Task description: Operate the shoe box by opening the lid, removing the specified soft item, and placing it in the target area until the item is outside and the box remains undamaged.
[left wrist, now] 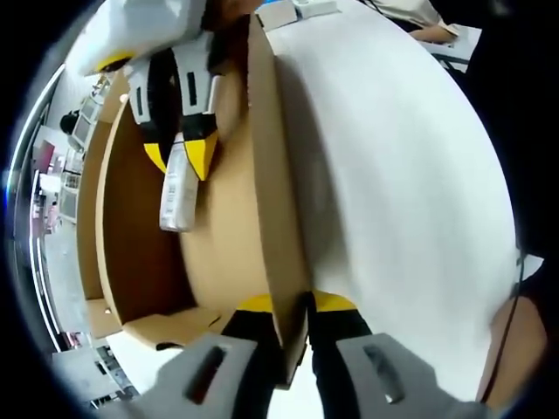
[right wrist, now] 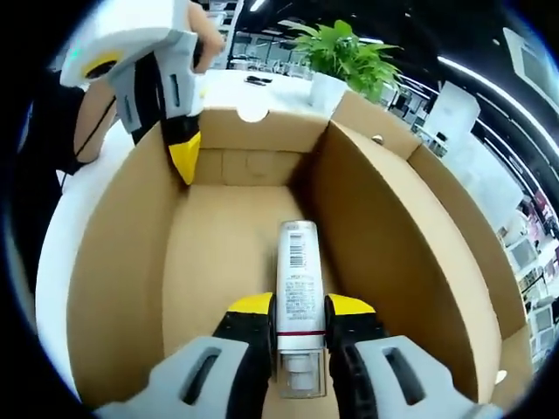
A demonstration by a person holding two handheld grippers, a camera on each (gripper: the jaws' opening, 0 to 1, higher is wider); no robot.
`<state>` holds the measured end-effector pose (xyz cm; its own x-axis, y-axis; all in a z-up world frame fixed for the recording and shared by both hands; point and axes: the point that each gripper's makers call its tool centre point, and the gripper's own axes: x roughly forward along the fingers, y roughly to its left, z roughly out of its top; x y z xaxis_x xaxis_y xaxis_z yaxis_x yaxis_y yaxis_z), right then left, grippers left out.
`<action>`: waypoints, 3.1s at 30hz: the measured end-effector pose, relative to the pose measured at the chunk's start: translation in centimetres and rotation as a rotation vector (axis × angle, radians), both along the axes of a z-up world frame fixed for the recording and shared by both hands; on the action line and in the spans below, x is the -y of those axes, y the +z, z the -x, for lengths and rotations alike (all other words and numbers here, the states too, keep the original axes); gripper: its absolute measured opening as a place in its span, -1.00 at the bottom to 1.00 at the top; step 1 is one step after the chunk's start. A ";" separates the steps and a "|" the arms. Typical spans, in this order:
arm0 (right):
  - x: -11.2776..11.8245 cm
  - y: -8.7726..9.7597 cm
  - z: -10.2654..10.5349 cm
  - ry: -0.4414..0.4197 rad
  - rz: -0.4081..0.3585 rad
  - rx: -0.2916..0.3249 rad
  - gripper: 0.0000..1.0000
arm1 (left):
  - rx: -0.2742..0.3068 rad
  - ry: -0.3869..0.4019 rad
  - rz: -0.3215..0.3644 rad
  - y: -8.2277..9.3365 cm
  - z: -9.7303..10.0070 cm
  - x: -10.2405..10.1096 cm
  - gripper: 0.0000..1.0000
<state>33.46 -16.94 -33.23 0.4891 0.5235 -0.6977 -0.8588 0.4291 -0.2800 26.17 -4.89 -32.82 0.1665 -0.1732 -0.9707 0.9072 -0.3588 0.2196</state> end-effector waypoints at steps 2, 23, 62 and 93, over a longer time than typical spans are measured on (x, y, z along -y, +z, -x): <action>0.1 0.2 -0.2 0.001 0.005 0.014 -0.58 | 0.000 0.001 0.000 0.0 0.0 0.0 -0.80; -0.1 5.8 0.3 -0.098 -0.213 0.024 -0.58 | -0.002 0.000 0.002 0.0 0.5 0.2 -0.80; 20.7 16.2 6.9 -0.617 -0.348 0.216 -0.58 | 0.001 0.000 -0.001 0.2 0.0 0.2 -0.80; 39.4 6.3 12.4 -1.107 -0.311 0.103 -0.58 | 0.008 0.008 -0.013 0.1 -0.8 -0.4 -0.79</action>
